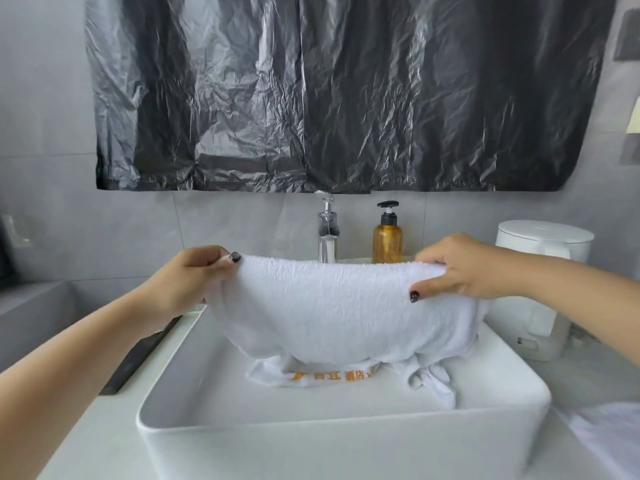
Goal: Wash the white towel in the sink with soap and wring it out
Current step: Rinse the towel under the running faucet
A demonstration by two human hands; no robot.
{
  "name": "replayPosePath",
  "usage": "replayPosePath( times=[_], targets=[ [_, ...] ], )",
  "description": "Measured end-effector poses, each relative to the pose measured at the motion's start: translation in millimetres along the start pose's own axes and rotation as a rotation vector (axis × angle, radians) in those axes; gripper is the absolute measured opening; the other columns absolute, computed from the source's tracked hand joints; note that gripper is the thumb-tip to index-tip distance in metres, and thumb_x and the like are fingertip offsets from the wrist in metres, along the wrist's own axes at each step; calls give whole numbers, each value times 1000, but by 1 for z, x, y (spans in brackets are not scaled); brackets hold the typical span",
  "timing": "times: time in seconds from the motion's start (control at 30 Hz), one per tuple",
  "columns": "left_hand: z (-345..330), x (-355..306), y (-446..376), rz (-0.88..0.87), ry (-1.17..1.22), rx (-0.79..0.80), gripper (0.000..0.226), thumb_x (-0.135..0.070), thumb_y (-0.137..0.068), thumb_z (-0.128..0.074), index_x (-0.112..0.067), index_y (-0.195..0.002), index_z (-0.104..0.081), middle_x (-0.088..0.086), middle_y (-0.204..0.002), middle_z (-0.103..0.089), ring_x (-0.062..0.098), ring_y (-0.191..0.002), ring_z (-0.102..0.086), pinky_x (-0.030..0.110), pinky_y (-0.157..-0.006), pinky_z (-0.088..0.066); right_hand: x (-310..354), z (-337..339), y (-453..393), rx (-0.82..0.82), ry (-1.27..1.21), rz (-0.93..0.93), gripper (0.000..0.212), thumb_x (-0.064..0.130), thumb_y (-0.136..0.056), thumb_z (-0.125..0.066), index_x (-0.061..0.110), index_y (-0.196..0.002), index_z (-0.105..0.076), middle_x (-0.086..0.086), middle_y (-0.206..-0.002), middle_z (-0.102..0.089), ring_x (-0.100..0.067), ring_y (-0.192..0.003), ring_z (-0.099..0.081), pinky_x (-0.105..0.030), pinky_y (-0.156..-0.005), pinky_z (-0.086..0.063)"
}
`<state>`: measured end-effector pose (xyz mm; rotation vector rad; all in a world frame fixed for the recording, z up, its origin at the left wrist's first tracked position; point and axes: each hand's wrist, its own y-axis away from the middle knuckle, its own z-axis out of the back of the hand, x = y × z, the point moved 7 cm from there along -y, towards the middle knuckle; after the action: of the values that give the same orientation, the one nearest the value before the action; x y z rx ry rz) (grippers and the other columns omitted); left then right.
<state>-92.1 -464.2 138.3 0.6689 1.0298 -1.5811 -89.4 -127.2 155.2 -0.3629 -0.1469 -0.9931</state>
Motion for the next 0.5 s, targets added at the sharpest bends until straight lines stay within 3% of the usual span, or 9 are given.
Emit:
replayPosePath(
  times=[0.07,0.17,0.23,0.27,0.3,0.37,0.43,0.5],
  targets=[
    [-11,11,-5,57,63,66,26,-18,-101,-55,-3,-81,-60,2,-66,-50,17,-61,-46,26,-56,-39,-9,-6,0,30,-106,-64,62,68,-63,-64,10,-60,-43,10,-55,-30,-9,-54,-27,-25,-51,-19],
    [-30,32,-24,73,-211,18,20,-19,-98,-61,-8,-82,-64,0,-70,-55,17,-62,-48,24,-52,-38,-42,-25,-14,-69,50,-199,58,69,-68,-69,15,-65,-46,8,-61,-41,-13,-60,-39,-28,-54,-25],
    [-48,49,-31,68,-449,-36,7,-21,-92,-67,-15,-94,-64,0,-85,-64,18,-70,-58,23,-55,-40,-59,-45,-20,-150,215,-274,42,61,-77,-71,23,-93,-61,6,-92,-58,-18,-88,-56,-30,-70,-40],
    [-61,59,-32,68,-517,-15,16,-21,-90,-69,-17,-104,-62,2,-97,-67,19,-80,-62,23,-60,-42,-59,-59,-22,-130,283,-251,44,54,-82,-69,23,-112,-58,4,-114,-55,-21,-107,-55,-30,-83,-43],
    [-76,67,-31,38,-583,60,28,-22,-88,-71,-18,-113,-61,3,-109,-66,20,-92,-63,23,-68,-43,-56,-76,-22,-75,331,-199,52,50,-85,-67,23,-127,-52,3,-128,-47,-21,-120,-48,-32,-94,-41],
    [-104,78,-20,-32,-688,290,48,-32,-84,-76,-23,-127,-58,1,-128,-60,18,-113,-58,21,-86,-42,-42,-105,-16,80,339,-99,64,54,-84,-65,27,-137,-44,8,-136,-38,-15,-128,-39,-34,-104,-36],
    [-127,90,-1,-60,-766,550,69,-47,-81,-77,-31,-141,-48,-6,-143,-47,14,-131,-46,22,-104,-37,-38,-128,-2,262,295,-71,71,61,-76,-67,34,-137,-43,13,-133,-40,-8,-126,-40,-30,-104,-36],
    [-140,98,15,-120,-937,685,81,-52,-85,-70,-31,-153,-31,-8,-155,-31,14,-145,-28,27,-116,-28,-42,-140,11,375,314,-75,76,61,-73,-69,39,-139,-39,16,-131,-43,-8,-124,-43,-29,-100,-39]
  ],
)
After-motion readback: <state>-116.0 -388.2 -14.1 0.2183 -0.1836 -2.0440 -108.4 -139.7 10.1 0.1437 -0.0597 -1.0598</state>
